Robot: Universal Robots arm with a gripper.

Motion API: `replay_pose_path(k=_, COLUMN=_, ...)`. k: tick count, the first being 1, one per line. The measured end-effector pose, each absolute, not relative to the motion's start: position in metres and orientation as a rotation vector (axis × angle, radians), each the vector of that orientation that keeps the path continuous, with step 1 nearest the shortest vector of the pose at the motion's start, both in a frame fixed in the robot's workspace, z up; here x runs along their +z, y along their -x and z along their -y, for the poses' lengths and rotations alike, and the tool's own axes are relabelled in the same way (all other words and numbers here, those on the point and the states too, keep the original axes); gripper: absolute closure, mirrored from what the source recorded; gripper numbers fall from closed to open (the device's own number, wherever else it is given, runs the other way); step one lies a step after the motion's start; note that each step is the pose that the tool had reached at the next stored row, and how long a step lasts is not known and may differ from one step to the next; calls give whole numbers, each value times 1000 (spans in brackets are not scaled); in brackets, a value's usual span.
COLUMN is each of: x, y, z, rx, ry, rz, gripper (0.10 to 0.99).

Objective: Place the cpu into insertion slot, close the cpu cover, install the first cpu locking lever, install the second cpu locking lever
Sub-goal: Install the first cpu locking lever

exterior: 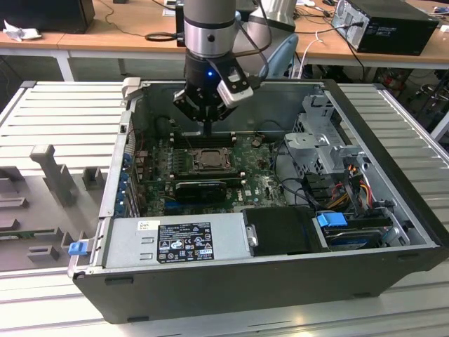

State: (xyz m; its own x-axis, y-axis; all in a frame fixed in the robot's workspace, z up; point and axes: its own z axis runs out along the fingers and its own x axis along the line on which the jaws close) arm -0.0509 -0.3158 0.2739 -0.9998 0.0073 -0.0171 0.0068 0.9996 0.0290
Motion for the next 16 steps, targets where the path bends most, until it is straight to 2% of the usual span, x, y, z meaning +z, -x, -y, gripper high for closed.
replay_pose_path(k=16, x=262, y=110, z=313, rx=45, ry=-3, rz=-3124, gripper=980)
